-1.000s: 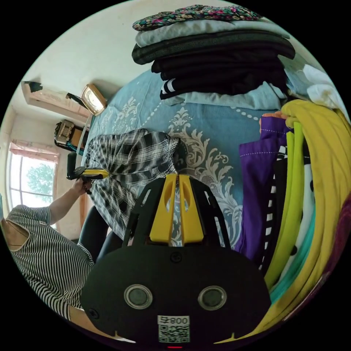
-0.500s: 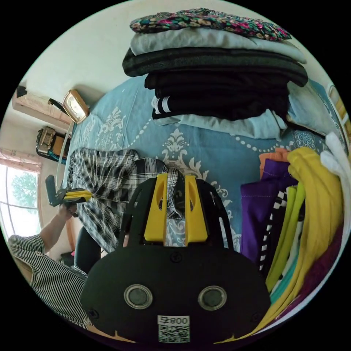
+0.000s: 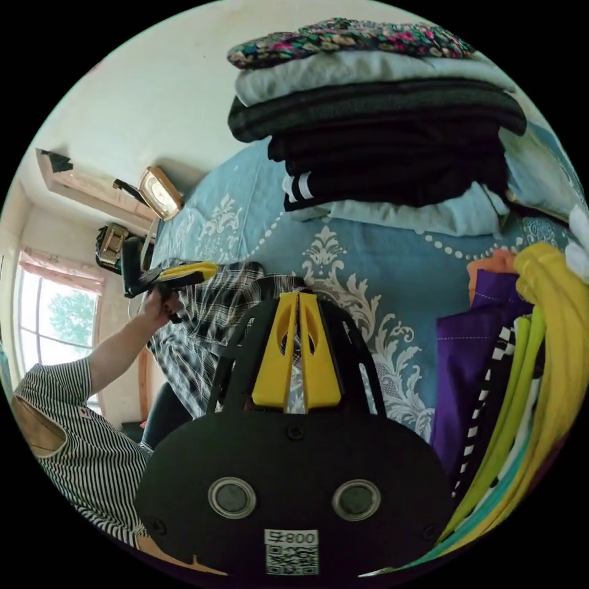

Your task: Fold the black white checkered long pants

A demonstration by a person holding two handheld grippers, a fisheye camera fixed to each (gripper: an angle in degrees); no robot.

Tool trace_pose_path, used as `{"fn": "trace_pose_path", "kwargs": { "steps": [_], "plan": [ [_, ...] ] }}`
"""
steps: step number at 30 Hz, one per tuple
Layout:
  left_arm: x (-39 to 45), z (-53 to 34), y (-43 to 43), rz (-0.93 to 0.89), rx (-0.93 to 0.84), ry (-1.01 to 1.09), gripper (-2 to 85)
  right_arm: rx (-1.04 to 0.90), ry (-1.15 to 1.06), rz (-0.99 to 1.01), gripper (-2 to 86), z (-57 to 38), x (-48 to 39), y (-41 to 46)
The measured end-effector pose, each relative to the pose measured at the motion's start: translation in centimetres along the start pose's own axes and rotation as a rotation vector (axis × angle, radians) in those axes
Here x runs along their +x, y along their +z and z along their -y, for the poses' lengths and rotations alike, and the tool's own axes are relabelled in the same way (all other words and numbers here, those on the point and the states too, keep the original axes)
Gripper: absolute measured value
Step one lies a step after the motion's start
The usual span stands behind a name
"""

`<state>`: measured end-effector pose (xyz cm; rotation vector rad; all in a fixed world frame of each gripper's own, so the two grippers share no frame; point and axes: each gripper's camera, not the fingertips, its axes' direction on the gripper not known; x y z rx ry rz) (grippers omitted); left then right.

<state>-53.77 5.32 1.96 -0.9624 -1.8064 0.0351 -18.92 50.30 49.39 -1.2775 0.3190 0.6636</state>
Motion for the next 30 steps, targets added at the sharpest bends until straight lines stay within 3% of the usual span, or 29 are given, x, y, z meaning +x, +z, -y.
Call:
{"fn": "trace_pose_path", "kwargs": {
  "steps": [5,10,13,19,23,29,30],
  "plan": [
    [0.1,2.6,3.1,0.077,-0.159,0.068,1.9,0.101,-0.134,-0.049,0.3,0.1,-3.6,-4.5],
    [0.6,3.4,0.9,0.108,0.004,0.085,0.6,0.086,-0.148,-0.111,0.2,0.4,-4.5,-6.0],
    [-0.3,3.1,1.5,0.163,-0.025,0.069,0.6,0.054,-0.050,-0.118,0.1,0.1,-3.3,-5.5],
    [-2.3,0.2,0.5,0.075,0.045,0.008,1.5,0.061,0.101,-0.209,0.0,-1.0,-4.4,-6.8],
    [-2.9,-3.0,-1.4,0.032,0.129,0.004,1.9,0.129,-0.034,-0.205,0.0,-0.9,-9.9,-8.1],
    [-5.1,-9.7,-2.3,0.057,0.056,-0.053,0.8,-0.160,-0.123,-0.469,-0.2,1.2,-15.1,-1.7],
    [-5.7,-11.0,-2.0,0.090,0.004,-0.079,0.7,-0.126,-0.126,-0.487,-0.2,1.1,-15.6,-1.8]
  ]
}}
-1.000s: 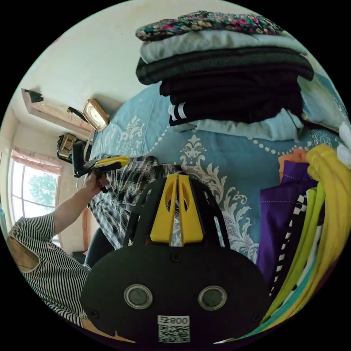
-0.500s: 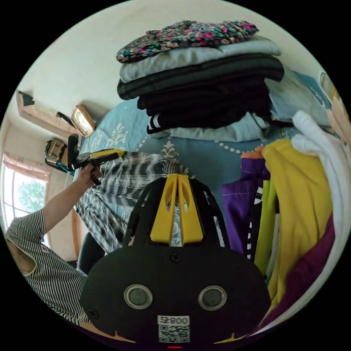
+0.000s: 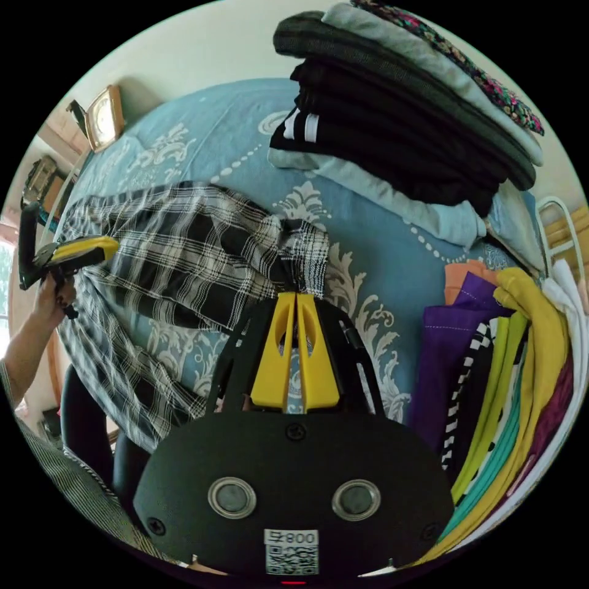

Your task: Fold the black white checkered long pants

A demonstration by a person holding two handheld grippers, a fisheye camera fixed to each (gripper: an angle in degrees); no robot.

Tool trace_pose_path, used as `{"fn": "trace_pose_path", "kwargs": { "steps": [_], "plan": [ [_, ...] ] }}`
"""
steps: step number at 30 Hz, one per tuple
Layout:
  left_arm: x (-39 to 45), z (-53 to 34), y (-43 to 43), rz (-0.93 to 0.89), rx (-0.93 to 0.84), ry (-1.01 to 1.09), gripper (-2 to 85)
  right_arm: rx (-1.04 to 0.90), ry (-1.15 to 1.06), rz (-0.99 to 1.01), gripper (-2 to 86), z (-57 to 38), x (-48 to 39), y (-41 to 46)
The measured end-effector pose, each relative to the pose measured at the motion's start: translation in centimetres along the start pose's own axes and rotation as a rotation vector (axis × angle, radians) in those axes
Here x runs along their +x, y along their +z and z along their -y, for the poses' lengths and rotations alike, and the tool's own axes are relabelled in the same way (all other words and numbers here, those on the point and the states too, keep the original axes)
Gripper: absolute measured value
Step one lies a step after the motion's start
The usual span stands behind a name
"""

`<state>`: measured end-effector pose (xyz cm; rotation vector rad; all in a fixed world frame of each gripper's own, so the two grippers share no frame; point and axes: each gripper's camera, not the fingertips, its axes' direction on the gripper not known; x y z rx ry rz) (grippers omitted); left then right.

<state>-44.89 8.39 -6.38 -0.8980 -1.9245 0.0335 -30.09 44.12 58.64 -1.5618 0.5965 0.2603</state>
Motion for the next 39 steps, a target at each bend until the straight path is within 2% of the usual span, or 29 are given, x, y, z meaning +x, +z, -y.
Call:
{"fn": "trace_pose_path", "kwargs": {
  "steps": [2,5,7,11,15,20,27,31,39],
  "plan": [
    [-1.2,-1.9,-0.5,-0.004,-0.015,-0.039,0.5,0.085,0.026,-0.031,-0.2,-0.1,-1.1,-1.1],
    [-3.3,-5.8,-3.8,-0.021,0.099,-0.106,0.4,0.045,0.034,0.010,-0.1,0.5,-1.5,-2.8],
    [-6.0,-9.5,-6.5,0.042,0.160,-0.201,0.4,0.026,0.054,0.038,0.0,0.9,-1.5,-4.1],
    [-11.6,-15.7,-9.1,0.142,0.150,-0.412,0.9,0.141,0.078,0.034,0.0,1.0,-3.6,-8.8],
    [-16.8,-21.7,-11.8,0.165,0.189,-0.592,2.4,0.158,-0.054,0.130,0.1,2.2,-8.9,-11.2],
    [-20.5,-21.9,-13.6,0.191,0.218,-0.511,5.1,0.155,-0.253,0.165,0.5,7.4,-17.5,-12.5],
    [-25.4,-14.5,-10.8,0.184,0.120,-0.279,6.7,0.036,-0.371,0.050,5.3,15.5,-23.0,-12.9],
    [-27.7,-13.0,-7.4,0.259,0.044,-0.297,3.6,-0.044,-0.372,-0.009,5.4,17.6,-24.2,-12.4],
    [-30.2,-15.0,-9.0,0.237,0.183,-0.299,0.7,0.043,-0.367,-0.012,0.7,18.0,-24.8,-16.8]
  ]
}}
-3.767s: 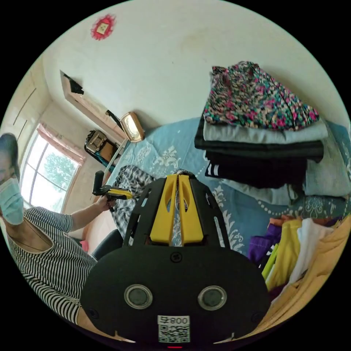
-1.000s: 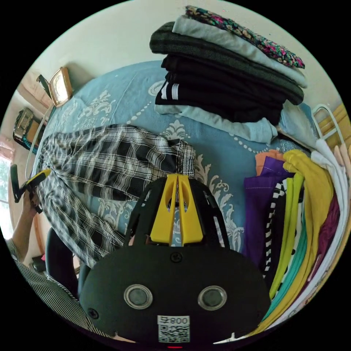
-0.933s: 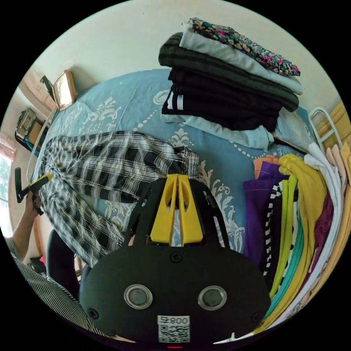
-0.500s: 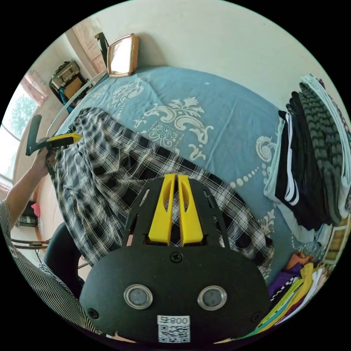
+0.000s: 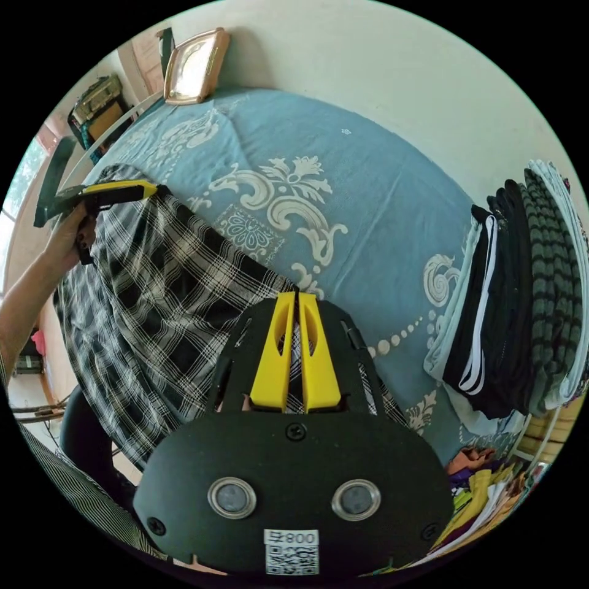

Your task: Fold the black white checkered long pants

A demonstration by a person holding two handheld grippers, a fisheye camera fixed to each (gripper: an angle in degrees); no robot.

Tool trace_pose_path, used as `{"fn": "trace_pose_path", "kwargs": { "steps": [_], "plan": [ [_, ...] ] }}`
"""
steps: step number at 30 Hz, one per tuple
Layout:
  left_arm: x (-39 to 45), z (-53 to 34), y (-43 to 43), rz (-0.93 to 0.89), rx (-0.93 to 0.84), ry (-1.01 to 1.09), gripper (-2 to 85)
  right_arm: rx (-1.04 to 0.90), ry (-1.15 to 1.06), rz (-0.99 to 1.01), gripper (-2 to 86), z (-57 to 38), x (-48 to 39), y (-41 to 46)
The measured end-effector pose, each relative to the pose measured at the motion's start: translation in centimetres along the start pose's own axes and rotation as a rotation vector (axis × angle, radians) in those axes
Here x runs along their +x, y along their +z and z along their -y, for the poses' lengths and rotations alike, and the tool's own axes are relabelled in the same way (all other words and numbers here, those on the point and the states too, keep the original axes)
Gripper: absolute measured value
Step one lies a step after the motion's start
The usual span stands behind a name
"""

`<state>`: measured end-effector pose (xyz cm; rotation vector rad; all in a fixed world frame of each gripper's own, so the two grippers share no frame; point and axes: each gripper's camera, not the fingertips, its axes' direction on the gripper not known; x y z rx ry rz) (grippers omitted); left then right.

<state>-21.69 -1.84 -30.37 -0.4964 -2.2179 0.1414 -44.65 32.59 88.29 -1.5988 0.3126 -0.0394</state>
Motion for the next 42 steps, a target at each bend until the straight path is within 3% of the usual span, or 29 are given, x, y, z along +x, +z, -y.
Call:
{"fn": "trace_pose_path", "kwargs": {
  "steps": [3,8,14,19,29,35,40,42],
  "plan": [
    [-1.5,0.3,-0.3,-0.001,0.042,-0.017,0.8,0.034,0.075,0.061,0.5,0.7,1.6,-1.7],
    [-3.7,-0.7,1.0,0.016,-0.035,-0.011,2.1,0.008,0.132,0.050,0.2,0.9,3.0,-3.7],
    [-6.8,-5.8,-1.0,-0.104,0.073,-0.010,3.6,0.066,0.181,0.071,1.5,-3.6,4.9,-7.9],
    [-8.9,-9.3,0.6,-0.055,-0.045,0.026,3.1,-0.095,0.247,0.011,1.4,-6.1,5.7,-6.3],
    [-13.8,-13.1,-1.0,0.003,-0.014,0.045,1.0,-0.045,0.288,-0.003,-0.2,-6.0,6.0,-9.7],
    [-18.1,-18.9,-3.8,-0.091,0.063,-0.026,1.9,0.121,0.435,0.128,-0.4,-9.2,6.7,-13.7],
    [-23.6,-26.4,-8.2,-0.104,0.149,-0.118,1.7,0.150,0.448,0.131,-0.2,-12.9,4.6,-16.1],
    [-25.7,-28.7,-8.3,-0.068,0.107,-0.160,1.2,0.078,0.445,0.104,-0.2,-13.8,3.6,-14.9]
  ]
}}
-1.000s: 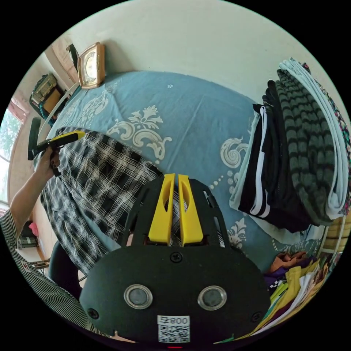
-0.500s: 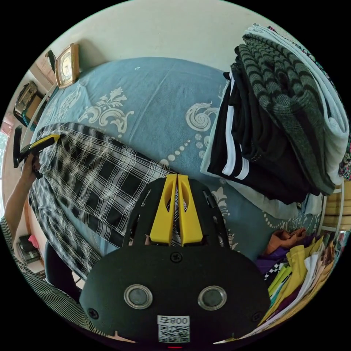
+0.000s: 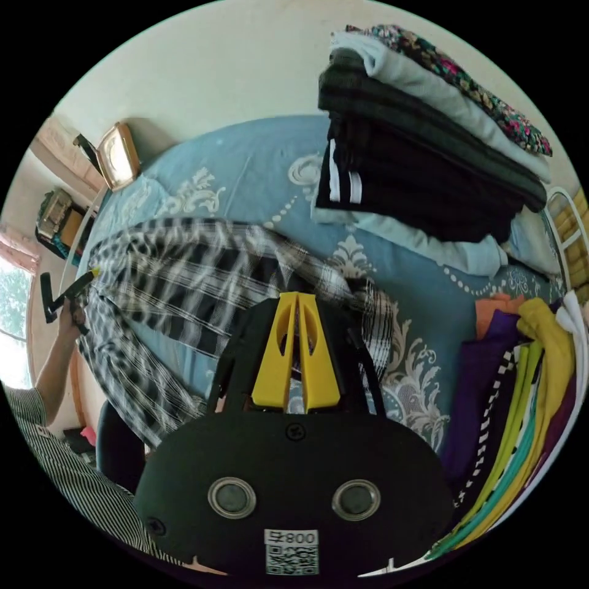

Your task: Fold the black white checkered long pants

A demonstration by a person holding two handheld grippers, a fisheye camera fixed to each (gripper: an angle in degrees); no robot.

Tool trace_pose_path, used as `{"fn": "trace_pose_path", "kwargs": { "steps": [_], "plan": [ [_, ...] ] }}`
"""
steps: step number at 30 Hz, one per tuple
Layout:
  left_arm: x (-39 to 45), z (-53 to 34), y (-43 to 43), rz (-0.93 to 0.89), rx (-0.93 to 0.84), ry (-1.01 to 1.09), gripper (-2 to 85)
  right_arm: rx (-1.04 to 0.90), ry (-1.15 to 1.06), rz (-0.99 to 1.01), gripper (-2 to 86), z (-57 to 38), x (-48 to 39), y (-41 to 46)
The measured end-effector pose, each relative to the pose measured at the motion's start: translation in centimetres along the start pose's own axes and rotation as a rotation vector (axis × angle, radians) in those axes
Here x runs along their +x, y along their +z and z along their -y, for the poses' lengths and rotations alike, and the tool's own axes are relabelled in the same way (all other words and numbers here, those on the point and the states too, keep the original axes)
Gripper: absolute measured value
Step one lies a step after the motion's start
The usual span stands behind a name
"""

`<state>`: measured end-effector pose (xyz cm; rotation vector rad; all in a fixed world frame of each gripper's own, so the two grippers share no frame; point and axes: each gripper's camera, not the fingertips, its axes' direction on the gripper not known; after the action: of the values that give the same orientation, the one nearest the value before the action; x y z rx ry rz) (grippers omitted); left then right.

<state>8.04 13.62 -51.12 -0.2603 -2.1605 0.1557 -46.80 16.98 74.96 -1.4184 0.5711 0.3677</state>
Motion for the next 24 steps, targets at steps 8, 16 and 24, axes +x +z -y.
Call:
{"fn": "trace_pose_path", "kwargs": {
  "steps": [8,16,24],
  "plan": [
    [-8.9,-6.7,-7.1,0.091,-0.025,-0.105,2.1,0.038,-0.018,0.005,0.4,-0.1,-4.6,-3.7],
    [-22.6,-18.1,-19.1,0.359,0.125,-0.537,8.3,-0.118,-0.623,0.339,3.4,-3.3,-26.9,-4.0],
    [-31.5,-19.7,-19.3,0.377,-0.040,-0.628,7.9,-0.252,-1.039,0.244,6.0,-8.2,-43.1,-2.2]
  ]
}}
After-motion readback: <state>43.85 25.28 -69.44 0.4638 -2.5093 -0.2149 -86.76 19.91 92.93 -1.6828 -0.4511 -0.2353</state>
